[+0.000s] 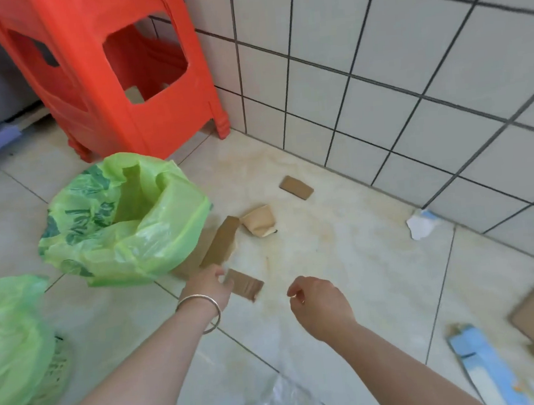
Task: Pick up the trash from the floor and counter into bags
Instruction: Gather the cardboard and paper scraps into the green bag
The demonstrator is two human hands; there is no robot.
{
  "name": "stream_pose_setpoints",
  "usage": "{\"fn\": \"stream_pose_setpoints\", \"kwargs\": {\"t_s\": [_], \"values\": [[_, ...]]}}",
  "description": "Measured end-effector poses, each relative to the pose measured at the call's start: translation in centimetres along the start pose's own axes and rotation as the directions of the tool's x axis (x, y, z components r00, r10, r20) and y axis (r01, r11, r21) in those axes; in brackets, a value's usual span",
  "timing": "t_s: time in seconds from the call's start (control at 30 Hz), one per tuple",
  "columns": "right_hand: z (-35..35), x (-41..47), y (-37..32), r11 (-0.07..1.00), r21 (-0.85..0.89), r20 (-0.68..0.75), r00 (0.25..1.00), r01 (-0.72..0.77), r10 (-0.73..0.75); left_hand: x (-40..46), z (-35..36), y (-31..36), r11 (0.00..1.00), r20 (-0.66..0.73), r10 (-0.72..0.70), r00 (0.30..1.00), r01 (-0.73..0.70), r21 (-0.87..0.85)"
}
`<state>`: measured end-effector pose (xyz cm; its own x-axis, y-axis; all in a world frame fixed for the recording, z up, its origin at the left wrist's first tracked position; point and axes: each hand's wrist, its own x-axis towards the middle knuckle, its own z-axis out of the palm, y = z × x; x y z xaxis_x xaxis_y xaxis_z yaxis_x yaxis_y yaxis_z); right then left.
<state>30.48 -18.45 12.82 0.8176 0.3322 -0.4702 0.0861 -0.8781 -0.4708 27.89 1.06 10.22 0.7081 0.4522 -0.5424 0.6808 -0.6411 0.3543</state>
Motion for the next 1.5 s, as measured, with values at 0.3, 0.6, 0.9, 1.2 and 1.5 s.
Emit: {"fn": "stream_pose_setpoints", "kwargs": {"t_s": [0.3,0.6,0.9,1.2,1.5], "values": [[5.9,7.6,-1.8,0.998,-0.025,0.039,0.998,-0.056,0.057,9.2,1.3,-0.4,0.998,-0.056,-0.014,0.998,0.01,-0.067],[11.8,12.9,-2.7,0.99,-0.086,-0.022,0.994,-0.11,0.109,15.2,3.6,-2.2,0.988,-0.106,0.054,0.993,-0.069,-0.14],[14.8,15.6,-4.1,0.968,-0.176,-0.074,0.983,-0.176,0.165,16.8,4.3,-3.2,0.943,-0.103,0.002,0.995,-0.036,-0.332],[14.2,15.5,-3.8,0.944,-0.056,0.088,0.94,-0.325,0.329,18.6,4.5,-2.4,0.797,0.002,-0.167,0.986,0.136,-0.588],[10.6,13.8,-2.1,0.595,0.712,0.082,0.886,-0.373,0.457,16.0,4.9,-3.0,0.692,0.049,-0.169,0.984,0.153,-0.706]]}}
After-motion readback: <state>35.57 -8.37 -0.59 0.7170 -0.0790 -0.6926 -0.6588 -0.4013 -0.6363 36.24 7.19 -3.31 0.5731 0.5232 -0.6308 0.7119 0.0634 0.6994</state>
